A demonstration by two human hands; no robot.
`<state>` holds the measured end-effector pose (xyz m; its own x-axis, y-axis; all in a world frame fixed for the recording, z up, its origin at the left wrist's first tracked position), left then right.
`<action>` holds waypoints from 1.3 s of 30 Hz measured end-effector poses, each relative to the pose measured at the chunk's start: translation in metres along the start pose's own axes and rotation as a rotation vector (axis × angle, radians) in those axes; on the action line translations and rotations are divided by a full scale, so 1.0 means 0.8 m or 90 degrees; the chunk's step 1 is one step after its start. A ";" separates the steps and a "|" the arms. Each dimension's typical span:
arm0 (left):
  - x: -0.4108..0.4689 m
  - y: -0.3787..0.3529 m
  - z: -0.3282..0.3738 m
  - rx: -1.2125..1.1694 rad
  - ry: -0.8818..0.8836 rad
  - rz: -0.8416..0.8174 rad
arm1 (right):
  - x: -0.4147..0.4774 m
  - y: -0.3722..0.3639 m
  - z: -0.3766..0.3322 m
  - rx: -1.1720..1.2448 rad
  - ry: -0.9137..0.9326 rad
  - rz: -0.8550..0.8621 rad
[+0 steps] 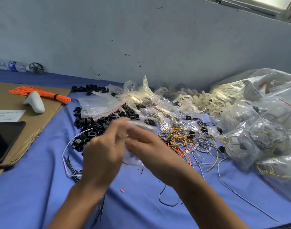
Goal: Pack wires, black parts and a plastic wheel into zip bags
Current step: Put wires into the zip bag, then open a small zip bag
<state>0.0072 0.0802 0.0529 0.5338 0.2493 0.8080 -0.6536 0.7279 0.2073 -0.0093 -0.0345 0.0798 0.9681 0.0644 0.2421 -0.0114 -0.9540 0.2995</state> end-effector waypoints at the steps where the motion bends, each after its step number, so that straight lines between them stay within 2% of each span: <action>1: 0.009 0.004 -0.017 -0.015 0.044 0.040 | -0.013 0.011 -0.011 -0.020 0.056 -0.001; 4: 0.032 0.022 -0.052 -0.096 0.157 0.149 | -0.057 0.050 -0.027 -0.014 0.180 0.026; 9: 0.060 0.057 -0.084 -0.193 0.304 0.315 | -0.093 0.105 0.072 -0.117 0.035 0.214; 12: 0.060 0.060 -0.096 -0.174 0.354 0.309 | -0.112 0.110 0.132 -0.161 -0.045 0.253; 17: 0.053 0.061 -0.085 -0.193 0.316 0.365 | -0.120 0.096 0.151 -0.262 -0.003 0.278; 24: 0.053 0.047 -0.078 -0.233 0.232 0.333 | -0.035 0.069 0.126 -0.464 0.133 0.249; 29: 0.050 0.039 -0.074 -0.210 0.209 0.299 | 0.050 0.051 0.135 -0.573 0.124 0.197; 33: 0.047 0.037 -0.070 -0.200 0.205 0.271 | 0.064 0.031 0.171 -0.704 0.080 0.193; 35: 0.044 0.035 -0.066 -0.199 0.199 0.255 | 0.059 0.030 0.184 -0.713 0.090 0.221; 39: 0.037 0.028 -0.059 -0.173 0.187 0.222 | 0.052 0.034 0.179 -0.623 0.156 0.311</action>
<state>0.0334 0.1341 0.0558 0.4627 0.6459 0.6072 -0.6771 0.6996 -0.2283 0.0667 -0.0996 -0.0340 0.7319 -0.0946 0.6748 -0.6727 -0.2584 0.6934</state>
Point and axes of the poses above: each hand's wrist, its own x-axis towards the middle knuckle, its own y-axis out of the back of the hand, z = x × y, the point moved 4 cm from there along x, towards the middle knuckle, and after that the axes turned 14 degrees about z, right-handed, at the moved point
